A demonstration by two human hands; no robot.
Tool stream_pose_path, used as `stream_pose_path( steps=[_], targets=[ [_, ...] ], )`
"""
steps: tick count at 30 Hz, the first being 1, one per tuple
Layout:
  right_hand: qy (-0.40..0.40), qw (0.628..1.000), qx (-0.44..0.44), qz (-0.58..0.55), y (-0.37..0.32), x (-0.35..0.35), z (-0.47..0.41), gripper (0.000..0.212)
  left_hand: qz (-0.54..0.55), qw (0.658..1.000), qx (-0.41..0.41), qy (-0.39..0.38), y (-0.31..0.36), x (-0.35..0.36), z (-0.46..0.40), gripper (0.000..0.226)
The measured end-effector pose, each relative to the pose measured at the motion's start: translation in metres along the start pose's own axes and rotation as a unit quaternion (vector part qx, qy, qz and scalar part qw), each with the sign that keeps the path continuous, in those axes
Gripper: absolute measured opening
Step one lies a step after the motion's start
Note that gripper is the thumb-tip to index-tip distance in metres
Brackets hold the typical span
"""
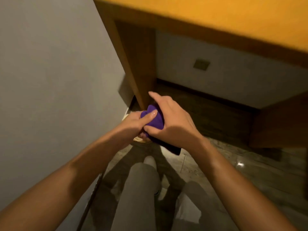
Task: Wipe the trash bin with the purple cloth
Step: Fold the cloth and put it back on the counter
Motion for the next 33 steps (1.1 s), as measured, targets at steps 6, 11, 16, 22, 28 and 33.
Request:
stream_pose_path(
  steps=[6,11,16,22,28,33],
  targets=[
    [0.144,0.972,0.112,-0.147,-0.08,-0.12,0.019,0.07,0.045,0.993,0.052,0.097,0.131,-0.008,0.073,0.023],
    [0.056,0.848,0.252,-0.463,-0.082,-0.145,0.034,0.058,0.082,0.983,0.124,0.106,0.2,-0.01,0.1,0.022],
    [0.106,0.805,0.24,-0.533,-0.097,-0.167,0.016,0.054,0.008,0.978,0.143,0.152,0.245,0.001,0.086,0.038],
    [0.151,0.809,0.221,-0.523,-0.072,-0.215,-0.026,0.047,0.194,0.968,0.099,0.126,0.28,0.009,0.044,0.02],
    [0.174,0.796,0.215,-0.538,-0.04,-0.239,-0.077,0.056,0.198,0.973,0.096,0.068,0.313,0.018,-0.002,0.044],
    [0.181,0.81,0.232,-0.507,-0.007,-0.269,-0.12,0.046,0.1,0.983,0.093,0.125,0.329,0.024,-0.052,0.031]
  ],
)
Point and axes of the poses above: each hand's wrist, its own z-axis away from the middle knuckle, its own x-axis out of the palm, y = z × x, the point moved 4 cm from there along -z, towards the middle knuckle
